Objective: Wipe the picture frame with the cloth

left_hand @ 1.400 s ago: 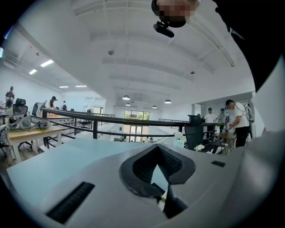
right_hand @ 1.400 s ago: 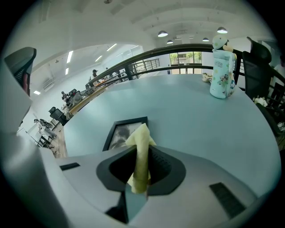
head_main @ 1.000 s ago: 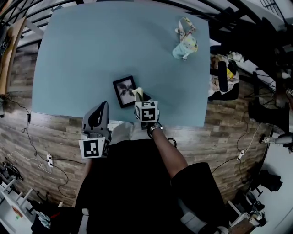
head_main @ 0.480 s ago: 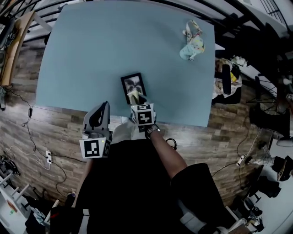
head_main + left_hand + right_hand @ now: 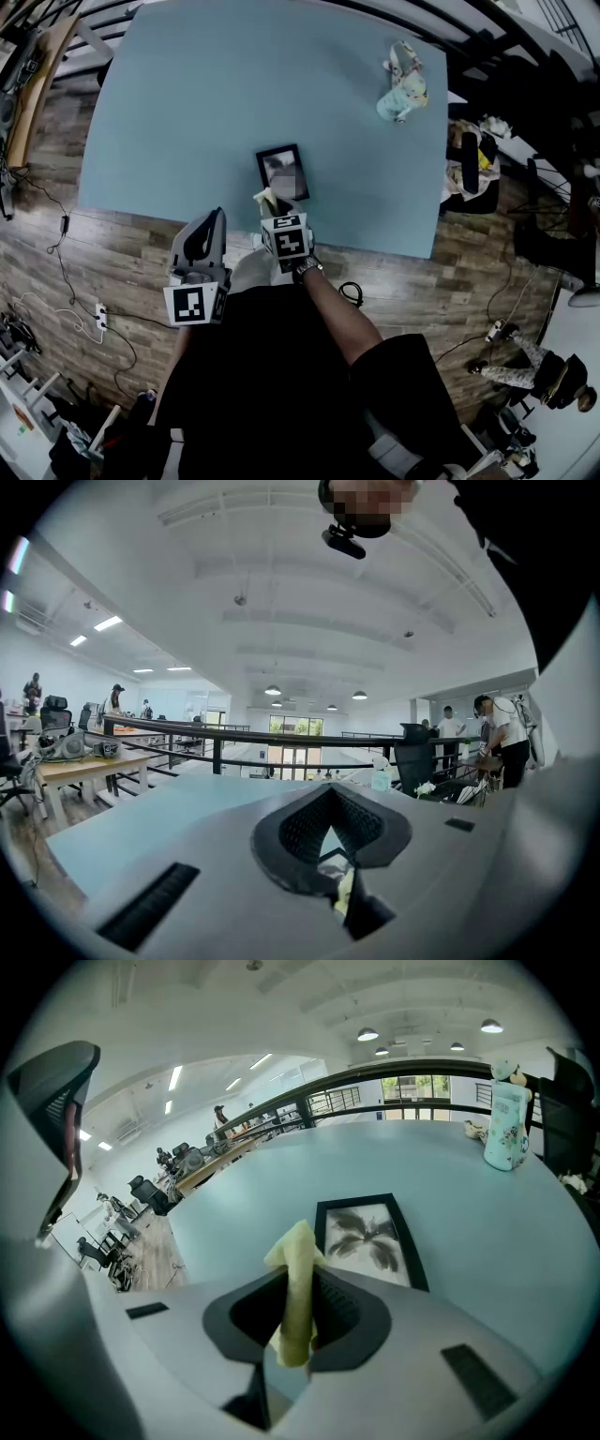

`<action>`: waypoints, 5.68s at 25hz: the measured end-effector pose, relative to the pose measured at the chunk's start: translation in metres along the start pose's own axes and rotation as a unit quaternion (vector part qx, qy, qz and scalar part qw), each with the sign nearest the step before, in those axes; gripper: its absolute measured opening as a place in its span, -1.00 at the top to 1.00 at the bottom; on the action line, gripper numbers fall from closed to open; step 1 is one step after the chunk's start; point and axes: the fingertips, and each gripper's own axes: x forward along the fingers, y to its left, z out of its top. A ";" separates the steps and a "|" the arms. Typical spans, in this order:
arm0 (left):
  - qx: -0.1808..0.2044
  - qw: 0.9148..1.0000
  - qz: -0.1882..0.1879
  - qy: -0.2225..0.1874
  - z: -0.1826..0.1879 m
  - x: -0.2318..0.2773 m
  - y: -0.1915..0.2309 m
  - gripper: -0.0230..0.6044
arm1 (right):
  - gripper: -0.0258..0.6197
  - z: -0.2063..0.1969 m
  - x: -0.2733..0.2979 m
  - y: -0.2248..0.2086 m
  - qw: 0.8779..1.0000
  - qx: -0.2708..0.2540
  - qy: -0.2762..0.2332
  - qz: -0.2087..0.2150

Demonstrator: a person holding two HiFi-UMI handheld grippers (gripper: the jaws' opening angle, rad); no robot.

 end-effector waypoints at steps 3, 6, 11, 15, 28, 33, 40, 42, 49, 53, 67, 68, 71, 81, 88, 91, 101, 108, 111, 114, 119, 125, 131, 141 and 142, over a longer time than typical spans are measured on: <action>0.000 1.000 0.000 -0.005 0.000 0.000 0.001 0.94 | 0.74 -0.004 0.002 0.001 1.000 0.003 0.004 0.002; 0.002 1.000 -0.002 -0.003 -0.001 0.002 0.000 0.94 | 0.74 -0.006 0.005 0.000 1.000 0.005 0.011 0.001; 0.001 1.000 -0.006 0.006 -0.003 0.008 -0.001 0.94 | 0.74 -0.010 0.008 -0.007 1.000 0.008 0.019 -0.002; -0.002 1.000 -0.010 0.006 -0.004 0.015 -0.005 0.94 | 0.74 -0.011 0.007 -0.014 1.000 0.013 0.020 -0.006; -0.002 0.999 -0.043 0.011 -0.003 0.032 -0.028 0.94 | 0.74 -0.016 -0.008 -0.044 0.999 0.036 0.015 -0.030; -0.001 0.999 -0.045 0.019 -0.004 0.037 -0.034 0.94 | 0.74 -0.019 -0.015 -0.058 0.998 0.047 0.012 -0.041; 0.000 0.998 -0.060 0.008 -0.001 0.046 -0.045 0.94 | 0.74 -0.020 -0.022 -0.077 0.997 0.061 0.011 -0.053; 0.001 0.998 -0.064 0.013 -0.002 0.049 -0.049 0.94 | 0.74 -0.019 -0.024 -0.082 0.996 0.063 0.011 -0.056; -0.001 0.998 -0.068 0.018 -0.001 0.061 -0.058 0.94 | 0.74 -0.018 -0.030 -0.100 0.995 0.070 0.013 -0.064; -0.003 0.997 -0.068 0.019 -0.001 0.071 -0.062 0.94 | 0.74 -0.017 -0.029 -0.111 0.995 0.071 0.016 -0.066; -0.007 0.999 -0.041 0.010 -0.002 0.091 -0.053 0.94 | 0.74 0.009 -0.030 -0.139 0.996 0.056 0.011 -0.068; -0.006 0.999 -0.038 0.006 0.000 0.092 -0.051 0.94 | 0.74 0.015 -0.031 -0.140 0.996 0.053 0.005 -0.066; -0.007 1.000 -0.028 0.009 0.002 0.092 -0.046 0.94 | 0.74 0.036 -0.037 -0.137 0.997 0.046 -0.013 -0.059; -0.011 1.000 0.000 -0.011 0.001 0.077 -0.016 0.94 | 0.74 0.122 -0.082 -0.088 0.992 0.012 -0.120 -0.028; -0.007 1.000 -0.001 -0.015 0.010 0.056 -0.005 0.94 | 0.74 0.144 -0.122 -0.031 0.985 -0.037 -0.167 -0.004; -0.006 1.000 -0.001 -0.016 0.008 0.045 0.001 0.94 | 0.74 0.144 -0.135 -0.007 0.982 -0.045 -0.183 0.008; 0.000 1.000 -0.008 -0.025 0.018 0.007 0.007 0.94 | 0.74 0.148 -0.187 0.046 0.966 -0.055 -0.253 0.018; 0.004 0.998 -0.009 -0.065 0.052 -0.021 0.010 0.94 | 0.74 0.161 -0.239 0.075 0.947 -0.061 -0.315 0.022; 0.008 0.997 -0.002 -0.078 0.065 -0.031 0.014 0.94 | 0.74 0.169 -0.259 0.085 0.936 -0.064 -0.346 0.023; 0.006 0.996 0.006 -0.087 0.072 -0.041 0.016 0.94 | 0.74 0.172 -0.276 0.091 0.926 -0.062 -0.373 0.023; 0.013 0.993 0.005 -0.114 0.079 -0.054 0.017 0.94 | 0.74 0.170 -0.295 0.094 0.910 -0.061 -0.410 0.009; 0.017 0.994 0.009 -0.109 0.083 -0.053 0.016 0.94 | 0.74 0.168 -0.299 0.100 0.905 -0.071 -0.420 0.013; 0.017 0.994 0.006 -0.105 0.081 -0.055 0.012 0.94 | 0.74 0.164 -0.296 0.106 0.906 -0.077 -0.417 0.010; 0.018 0.994 0.008 -0.110 0.074 -0.057 0.011 0.94 | 0.74 0.165 -0.299 0.104 0.905 -0.079 -0.419 0.006; 0.021 0.994 0.008 -0.107 0.073 -0.057 0.010 0.94 | 0.74 0.165 -0.299 0.104 0.905 -0.080 -0.419 0.006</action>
